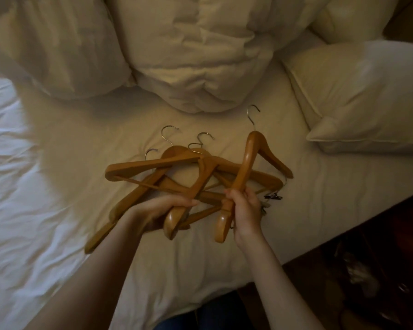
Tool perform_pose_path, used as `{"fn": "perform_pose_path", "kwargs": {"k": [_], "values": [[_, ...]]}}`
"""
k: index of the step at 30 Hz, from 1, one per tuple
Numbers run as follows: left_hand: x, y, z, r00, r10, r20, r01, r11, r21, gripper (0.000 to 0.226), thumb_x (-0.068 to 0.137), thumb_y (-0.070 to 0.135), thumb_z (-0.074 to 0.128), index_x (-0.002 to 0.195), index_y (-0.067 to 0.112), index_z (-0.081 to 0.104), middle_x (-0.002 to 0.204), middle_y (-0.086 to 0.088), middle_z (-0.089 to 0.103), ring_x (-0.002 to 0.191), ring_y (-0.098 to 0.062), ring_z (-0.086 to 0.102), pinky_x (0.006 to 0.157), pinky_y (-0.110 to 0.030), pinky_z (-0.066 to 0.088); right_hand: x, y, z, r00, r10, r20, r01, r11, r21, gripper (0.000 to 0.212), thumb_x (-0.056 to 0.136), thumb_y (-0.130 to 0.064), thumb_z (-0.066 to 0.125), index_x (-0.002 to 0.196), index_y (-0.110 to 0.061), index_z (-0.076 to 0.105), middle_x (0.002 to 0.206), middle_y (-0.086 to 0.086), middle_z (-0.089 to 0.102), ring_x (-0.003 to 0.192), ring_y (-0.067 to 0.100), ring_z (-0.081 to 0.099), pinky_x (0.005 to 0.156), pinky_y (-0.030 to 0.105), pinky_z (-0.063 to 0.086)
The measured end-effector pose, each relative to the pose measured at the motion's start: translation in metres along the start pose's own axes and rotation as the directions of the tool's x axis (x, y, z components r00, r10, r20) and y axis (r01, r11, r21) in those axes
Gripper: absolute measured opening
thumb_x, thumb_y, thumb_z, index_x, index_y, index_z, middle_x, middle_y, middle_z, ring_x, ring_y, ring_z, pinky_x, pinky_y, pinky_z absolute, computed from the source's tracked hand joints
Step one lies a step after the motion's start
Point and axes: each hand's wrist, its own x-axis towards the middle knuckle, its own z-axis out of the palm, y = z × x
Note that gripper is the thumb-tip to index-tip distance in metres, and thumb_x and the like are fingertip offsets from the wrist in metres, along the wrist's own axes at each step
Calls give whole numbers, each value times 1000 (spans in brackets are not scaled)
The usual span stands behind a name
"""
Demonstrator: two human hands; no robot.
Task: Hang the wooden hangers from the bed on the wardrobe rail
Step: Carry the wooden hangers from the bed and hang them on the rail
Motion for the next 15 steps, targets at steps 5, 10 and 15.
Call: {"fn": "perform_pose_path", "kwargs": {"k": [5, 10, 15], "values": [[-7, -4, 50, 993, 106, -49, -109, 991, -72, 14, 86, 11, 55, 96, 9, 64, 76, 1, 74, 71, -11, 70, 63, -21, 56, -14, -2, -30, 1000, -12, 8, 13, 1000, -10, 29, 83, -9, 54, 112, -8, 60, 79, -1, 64, 67, 10, 56, 59, 22, 47], [-23, -10, 83, 963, 246, -106, -253, 966, -58, 28, 80, 26, 65, 105, 14, 61, 94, -5, 67, 80, -12, 66, 66, -22, 51, -27, -11, -60, 998, -45, 36, 43, 998, 37, 30, 85, -9, 54, 113, -16, 59, 89, 4, 65, 72, 14, 56, 65, 25, 48], [-41, -15, 125, 916, 344, -208, -372, 922, -111, 39, 82, 20, 64, 118, 17, 51, 101, -6, 63, 84, -16, 67, 66, -26, 55, -42, -23, -94, 1000, -27, 10, 27, 1000, -9, 27, 87, -10, 52, 113, -15, 60, 86, 3, 66, 67, 13, 57, 62, 24, 50]]}}
